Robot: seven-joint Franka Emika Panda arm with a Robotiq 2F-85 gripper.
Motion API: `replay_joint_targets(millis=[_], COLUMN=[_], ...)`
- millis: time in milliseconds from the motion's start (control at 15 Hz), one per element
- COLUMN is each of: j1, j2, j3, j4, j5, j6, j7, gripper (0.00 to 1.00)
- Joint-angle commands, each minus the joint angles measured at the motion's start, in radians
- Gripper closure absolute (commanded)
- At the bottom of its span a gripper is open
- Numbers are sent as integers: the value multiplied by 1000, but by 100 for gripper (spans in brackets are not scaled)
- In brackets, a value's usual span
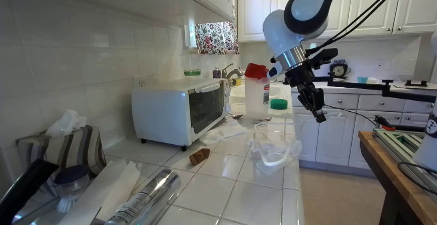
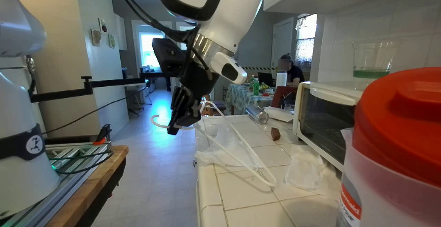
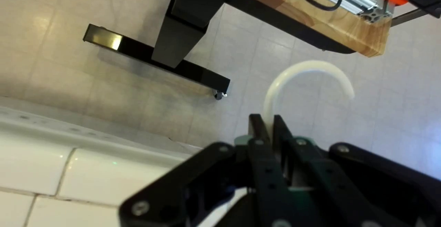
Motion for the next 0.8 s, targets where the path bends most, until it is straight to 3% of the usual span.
replay_joint_targets(millis=[0,533,733], j1=[1,-5,-11], j2=[0,46,62], j3=[-14,-17,-20], j4=[-66,-118,-111], j5=[55,142,164], j6=[124,321,335], j7=[-39,-66,-63], gripper=[98,98,98])
